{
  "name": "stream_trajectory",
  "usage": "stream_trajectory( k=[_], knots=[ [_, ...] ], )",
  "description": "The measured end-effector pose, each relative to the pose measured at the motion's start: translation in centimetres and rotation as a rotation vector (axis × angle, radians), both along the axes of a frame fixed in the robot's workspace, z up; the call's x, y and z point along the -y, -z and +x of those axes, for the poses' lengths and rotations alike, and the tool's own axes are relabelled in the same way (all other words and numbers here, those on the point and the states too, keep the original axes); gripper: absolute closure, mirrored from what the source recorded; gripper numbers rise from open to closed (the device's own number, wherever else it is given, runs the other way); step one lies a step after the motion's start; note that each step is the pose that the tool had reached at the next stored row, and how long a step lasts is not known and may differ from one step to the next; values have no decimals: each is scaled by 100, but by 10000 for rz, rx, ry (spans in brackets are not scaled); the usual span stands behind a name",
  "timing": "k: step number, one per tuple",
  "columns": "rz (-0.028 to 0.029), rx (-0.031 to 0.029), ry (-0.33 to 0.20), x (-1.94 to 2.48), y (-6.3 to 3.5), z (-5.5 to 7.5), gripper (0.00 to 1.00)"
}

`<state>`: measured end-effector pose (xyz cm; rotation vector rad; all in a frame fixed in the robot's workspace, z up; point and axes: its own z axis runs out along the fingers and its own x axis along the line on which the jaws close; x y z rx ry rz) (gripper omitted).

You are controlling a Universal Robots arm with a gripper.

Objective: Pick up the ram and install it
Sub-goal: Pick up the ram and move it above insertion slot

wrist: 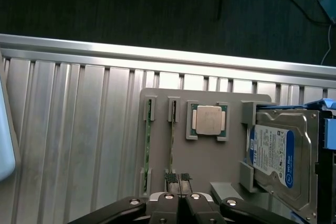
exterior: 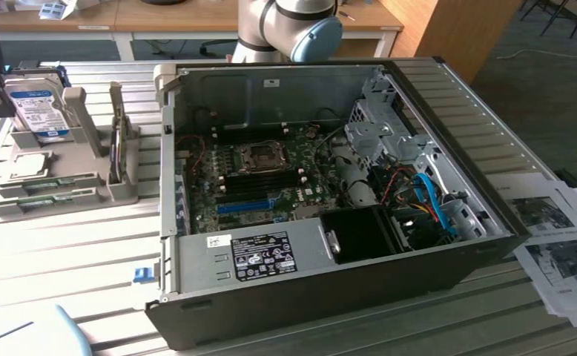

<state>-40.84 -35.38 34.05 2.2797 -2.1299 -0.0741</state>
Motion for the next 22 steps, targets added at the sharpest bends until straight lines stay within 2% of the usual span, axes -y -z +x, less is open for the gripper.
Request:
stream_trajectory(
  k=[22],
  knots=[
    [0, 0, 0, 0, 200, 0, 91]
  ],
)
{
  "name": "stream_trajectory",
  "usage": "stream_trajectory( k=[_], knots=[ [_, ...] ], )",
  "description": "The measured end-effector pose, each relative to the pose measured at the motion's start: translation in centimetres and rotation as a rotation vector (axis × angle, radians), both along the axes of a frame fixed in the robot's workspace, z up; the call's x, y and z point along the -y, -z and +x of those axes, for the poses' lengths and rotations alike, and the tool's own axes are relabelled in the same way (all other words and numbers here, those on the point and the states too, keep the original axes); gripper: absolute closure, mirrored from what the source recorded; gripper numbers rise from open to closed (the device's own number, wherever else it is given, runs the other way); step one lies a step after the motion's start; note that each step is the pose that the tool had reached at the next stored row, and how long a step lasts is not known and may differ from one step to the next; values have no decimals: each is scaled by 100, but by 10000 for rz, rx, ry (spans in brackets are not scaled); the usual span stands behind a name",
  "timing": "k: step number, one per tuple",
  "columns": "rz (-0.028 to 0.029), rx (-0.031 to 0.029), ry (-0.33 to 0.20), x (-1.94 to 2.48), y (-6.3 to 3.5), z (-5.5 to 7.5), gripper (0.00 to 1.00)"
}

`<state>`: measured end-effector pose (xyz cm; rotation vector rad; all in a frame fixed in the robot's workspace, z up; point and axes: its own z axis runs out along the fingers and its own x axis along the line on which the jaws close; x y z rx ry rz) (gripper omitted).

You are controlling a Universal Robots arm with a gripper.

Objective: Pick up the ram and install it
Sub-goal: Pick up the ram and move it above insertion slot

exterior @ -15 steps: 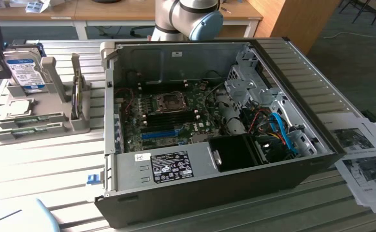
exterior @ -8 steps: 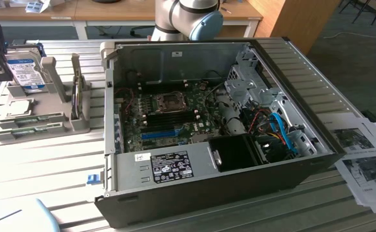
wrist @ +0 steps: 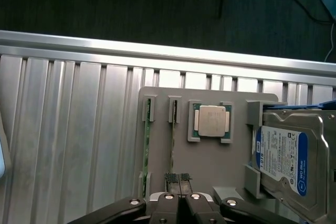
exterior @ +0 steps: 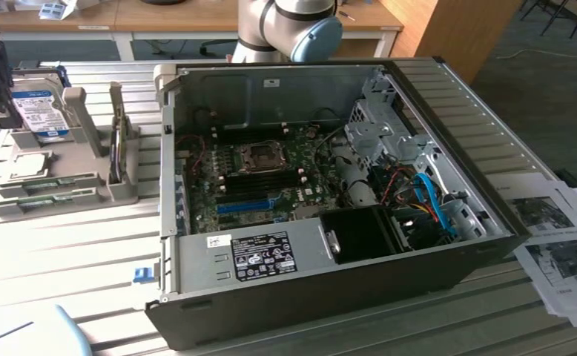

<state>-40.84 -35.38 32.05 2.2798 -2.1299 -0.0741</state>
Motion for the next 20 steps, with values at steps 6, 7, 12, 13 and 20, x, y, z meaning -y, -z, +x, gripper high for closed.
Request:
stream_trajectory(
  k=[6, 7, 12, 13, 20],
  knots=[
    [0, 0, 0, 0, 69, 0, 91],
    [0, 0, 0, 0, 81, 0, 91],
    [0, 1, 0, 0, 140, 0, 91],
    [0, 1, 0, 0, 153, 0, 91],
    [0, 1, 0, 0, 242, 0, 91]
  ],
)
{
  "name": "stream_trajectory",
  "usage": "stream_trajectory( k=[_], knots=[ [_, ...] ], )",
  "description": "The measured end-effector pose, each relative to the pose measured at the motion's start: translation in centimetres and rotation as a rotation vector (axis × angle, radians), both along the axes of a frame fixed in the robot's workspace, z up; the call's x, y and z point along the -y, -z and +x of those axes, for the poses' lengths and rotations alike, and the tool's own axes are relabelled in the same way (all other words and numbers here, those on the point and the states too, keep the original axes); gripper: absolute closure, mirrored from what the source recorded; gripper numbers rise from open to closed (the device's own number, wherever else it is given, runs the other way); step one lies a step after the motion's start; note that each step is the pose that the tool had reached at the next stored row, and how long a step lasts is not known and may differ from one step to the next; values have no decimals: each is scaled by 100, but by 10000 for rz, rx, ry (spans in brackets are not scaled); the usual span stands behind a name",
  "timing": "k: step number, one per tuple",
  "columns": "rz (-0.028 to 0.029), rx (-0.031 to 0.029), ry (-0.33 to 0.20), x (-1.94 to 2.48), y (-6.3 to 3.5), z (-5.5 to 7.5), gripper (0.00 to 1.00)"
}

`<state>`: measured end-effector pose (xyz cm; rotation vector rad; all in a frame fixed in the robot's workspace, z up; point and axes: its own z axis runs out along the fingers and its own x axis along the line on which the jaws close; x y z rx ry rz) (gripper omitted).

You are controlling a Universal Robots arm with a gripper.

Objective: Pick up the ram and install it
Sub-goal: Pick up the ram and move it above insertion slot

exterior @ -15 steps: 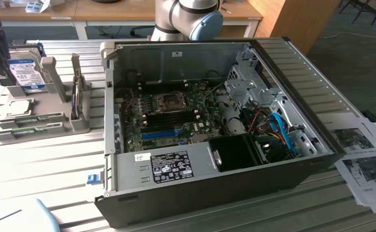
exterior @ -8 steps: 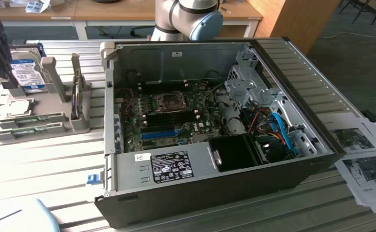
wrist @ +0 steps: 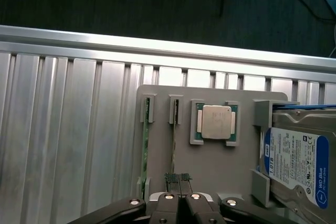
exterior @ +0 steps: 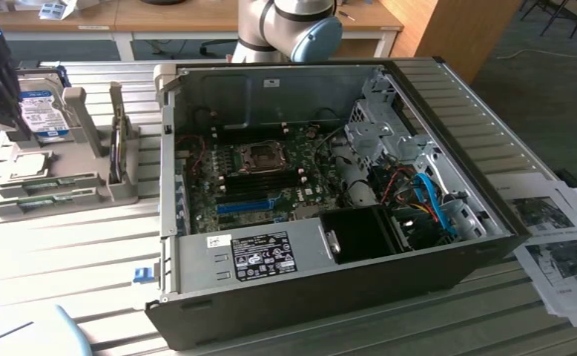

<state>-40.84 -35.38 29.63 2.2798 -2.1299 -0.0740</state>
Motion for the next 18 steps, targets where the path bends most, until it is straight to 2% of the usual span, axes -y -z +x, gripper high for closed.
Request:
stream_trajectory(
  k=[18],
  knots=[
    [0, 0, 0, 0, 241, 0, 91]
  ],
)
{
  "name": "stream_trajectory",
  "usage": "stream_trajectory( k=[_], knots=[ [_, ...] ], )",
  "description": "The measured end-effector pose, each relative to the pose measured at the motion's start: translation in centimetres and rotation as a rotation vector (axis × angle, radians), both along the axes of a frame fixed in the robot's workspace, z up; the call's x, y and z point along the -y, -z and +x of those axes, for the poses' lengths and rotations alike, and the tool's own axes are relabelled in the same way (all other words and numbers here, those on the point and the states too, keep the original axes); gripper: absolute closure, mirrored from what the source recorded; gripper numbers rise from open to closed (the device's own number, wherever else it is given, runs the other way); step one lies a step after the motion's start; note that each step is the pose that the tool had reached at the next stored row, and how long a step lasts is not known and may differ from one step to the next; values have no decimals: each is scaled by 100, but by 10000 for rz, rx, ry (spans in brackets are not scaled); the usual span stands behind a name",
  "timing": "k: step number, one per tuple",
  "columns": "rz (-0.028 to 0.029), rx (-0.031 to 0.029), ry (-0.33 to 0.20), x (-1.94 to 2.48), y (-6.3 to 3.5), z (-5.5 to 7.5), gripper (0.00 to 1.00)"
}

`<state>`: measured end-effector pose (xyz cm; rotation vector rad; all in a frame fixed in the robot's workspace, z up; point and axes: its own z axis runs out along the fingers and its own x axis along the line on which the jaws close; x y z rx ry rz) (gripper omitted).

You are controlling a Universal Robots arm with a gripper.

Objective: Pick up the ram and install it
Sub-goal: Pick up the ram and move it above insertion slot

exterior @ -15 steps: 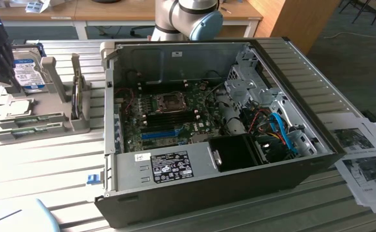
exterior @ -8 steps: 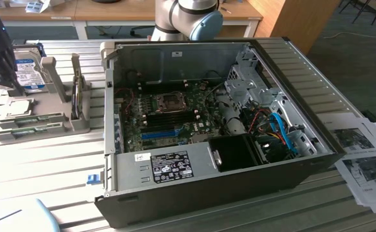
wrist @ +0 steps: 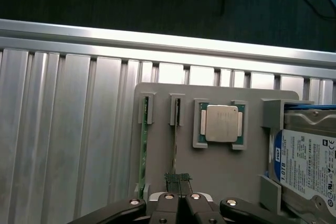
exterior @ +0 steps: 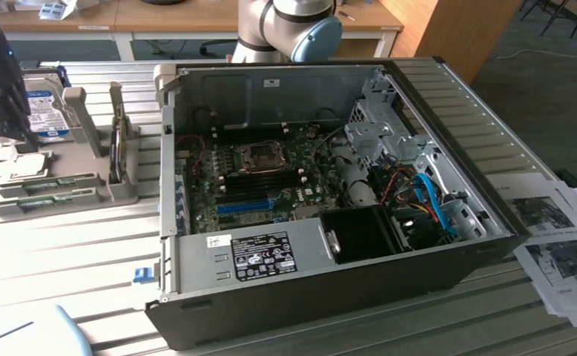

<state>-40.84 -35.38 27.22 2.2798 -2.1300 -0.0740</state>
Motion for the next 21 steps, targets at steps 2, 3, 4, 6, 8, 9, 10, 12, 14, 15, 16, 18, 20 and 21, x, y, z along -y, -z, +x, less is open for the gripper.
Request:
stream_trajectory(
  k=[2, 3, 4, 6, 8, 9, 10, 12, 14, 15, 16, 18, 20, 21],
  knots=[
    [0, -1, 0, 0, 24, 0, 91],
    [0, -1, 0, 0, 37, 0, 91],
    [0, 0, 0, 0, 48, 0, 91],
    [0, 0, 0, 0, 65, 0, 91],
    [-1, -3, 0, 0, 66, 0, 91],
    [-1, -3, 0, 0, 66, 0, 91],
    [-1, -3, 0, 0, 66, 0, 91],
    [0, -1, 0, 0, 67, 0, 91],
    [0, -1, 0, 0, 67, 0, 91],
    [0, -1, 0, 0, 67, 0, 91],
    [0, -1, 0, 0, 67, 0, 91],
    [0, -1, 0, 0, 67, 0, 91],
    [0, -1, 0, 0, 67, 0, 91],
    [0, -1, 0, 0, 68, 0, 90]
  ],
)
